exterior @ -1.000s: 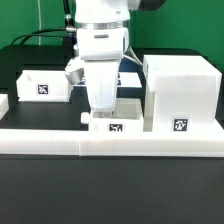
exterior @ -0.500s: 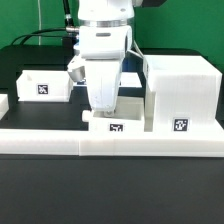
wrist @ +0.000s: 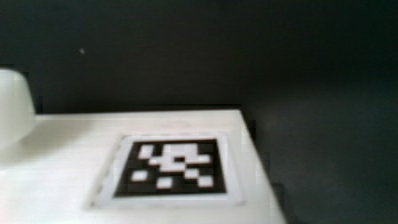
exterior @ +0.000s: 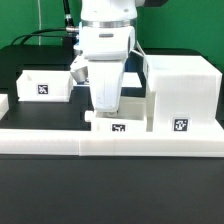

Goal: Assemble drawer

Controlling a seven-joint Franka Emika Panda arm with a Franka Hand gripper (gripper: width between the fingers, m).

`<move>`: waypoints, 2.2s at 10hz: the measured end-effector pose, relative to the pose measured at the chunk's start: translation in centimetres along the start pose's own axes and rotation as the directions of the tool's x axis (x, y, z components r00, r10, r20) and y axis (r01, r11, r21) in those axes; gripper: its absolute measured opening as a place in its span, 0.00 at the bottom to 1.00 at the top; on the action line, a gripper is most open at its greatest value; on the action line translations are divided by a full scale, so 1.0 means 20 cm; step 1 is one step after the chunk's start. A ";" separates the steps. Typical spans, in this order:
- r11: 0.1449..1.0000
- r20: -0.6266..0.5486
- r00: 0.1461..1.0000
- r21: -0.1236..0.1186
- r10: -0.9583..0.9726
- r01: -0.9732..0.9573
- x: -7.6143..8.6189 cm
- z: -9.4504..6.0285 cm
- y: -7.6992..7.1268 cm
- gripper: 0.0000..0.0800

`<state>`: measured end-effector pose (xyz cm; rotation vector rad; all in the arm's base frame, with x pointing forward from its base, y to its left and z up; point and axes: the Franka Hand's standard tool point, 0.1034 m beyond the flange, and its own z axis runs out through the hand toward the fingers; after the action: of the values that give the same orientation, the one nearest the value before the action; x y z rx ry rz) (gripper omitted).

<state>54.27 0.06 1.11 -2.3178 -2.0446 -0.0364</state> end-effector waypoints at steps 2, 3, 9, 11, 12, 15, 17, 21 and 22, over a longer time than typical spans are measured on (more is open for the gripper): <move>1.000 0.000 1.000 0.002 -0.011 0.011 0.03 0.00 -0.01 0.05; 1.000 0.000 1.000 0.001 -0.010 0.010 0.02 0.00 0.00 0.05; 0.999 0.011 0.999 -0.002 -0.037 0.037 0.02 0.01 -0.01 0.05; 0.999 0.016 0.999 -0.002 -0.046 0.046 0.02 0.01 -0.01 0.05; 0.999 0.016 0.999 -0.003 -0.044 0.044 0.01 0.01 0.00 0.05; 0.999 0.015 0.999 -0.003 -0.042 0.042 0.01 0.01 0.00 0.05; 0.997 0.021 0.997 -0.009 -0.072 0.072 0.05 0.01 0.00 0.05; 0.996 0.033 0.995 -0.001 -0.092 0.092 0.08 0.01 0.00 0.05; 0.996 0.033 0.995 -0.001 -0.092 0.092 0.08 0.01 0.00 0.05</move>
Offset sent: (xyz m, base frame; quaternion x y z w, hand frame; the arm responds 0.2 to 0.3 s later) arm 0.0000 0.0000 0.0000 0.0000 0.0000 0.0000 1.0000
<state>54.54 1.60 1.03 -2.2388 -2.1668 -0.0035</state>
